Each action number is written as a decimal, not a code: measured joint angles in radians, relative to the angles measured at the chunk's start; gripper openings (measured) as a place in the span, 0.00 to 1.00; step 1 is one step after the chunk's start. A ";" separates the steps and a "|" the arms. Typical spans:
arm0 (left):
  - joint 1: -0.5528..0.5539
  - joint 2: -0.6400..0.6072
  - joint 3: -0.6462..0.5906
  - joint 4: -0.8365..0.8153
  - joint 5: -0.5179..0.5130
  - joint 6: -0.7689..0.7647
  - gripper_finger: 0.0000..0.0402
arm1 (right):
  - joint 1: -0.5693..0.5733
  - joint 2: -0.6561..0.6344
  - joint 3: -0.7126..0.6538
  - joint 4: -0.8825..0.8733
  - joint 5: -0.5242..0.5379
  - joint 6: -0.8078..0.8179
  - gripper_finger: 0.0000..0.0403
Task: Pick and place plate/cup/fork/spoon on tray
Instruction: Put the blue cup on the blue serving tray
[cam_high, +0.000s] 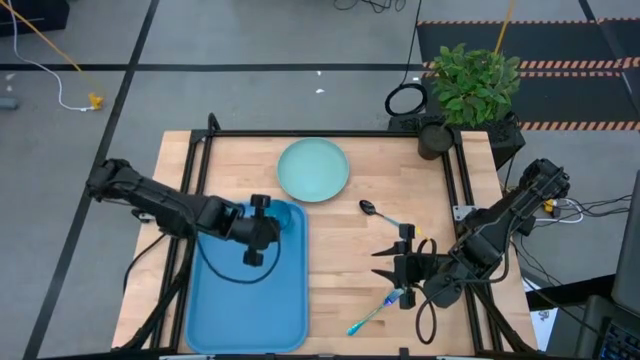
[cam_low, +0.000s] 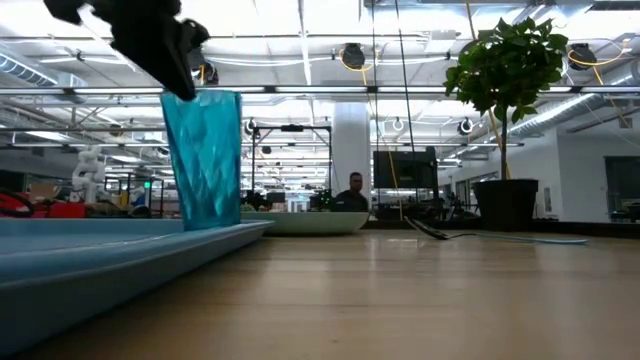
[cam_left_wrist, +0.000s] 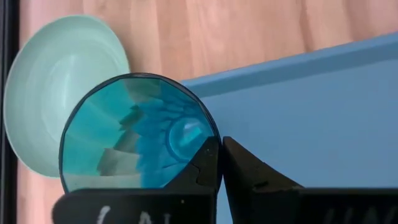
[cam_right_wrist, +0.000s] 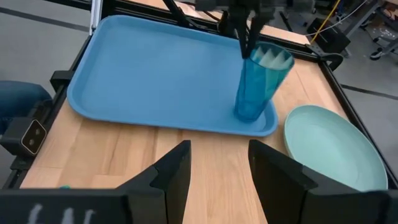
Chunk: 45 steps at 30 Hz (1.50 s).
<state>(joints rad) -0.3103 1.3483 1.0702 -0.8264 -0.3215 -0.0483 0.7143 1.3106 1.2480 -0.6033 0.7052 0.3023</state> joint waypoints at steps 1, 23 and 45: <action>0.013 0.000 -0.007 0.008 0.002 0.011 0.03 | 0.000 0.000 0.000 0.000 0.000 0.000 0.39; 0.166 0.000 0.005 0.038 0.183 0.100 0.05 | 0.000 0.000 0.000 0.001 0.000 0.000 0.39; 0.195 0.000 0.016 0.036 0.152 0.087 0.20 | 0.000 0.000 0.000 0.000 0.000 -0.001 0.39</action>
<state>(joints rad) -0.1154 1.3483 1.0866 -0.7906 -0.1694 0.0389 0.7143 1.3106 1.2480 -0.6029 0.7052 0.3016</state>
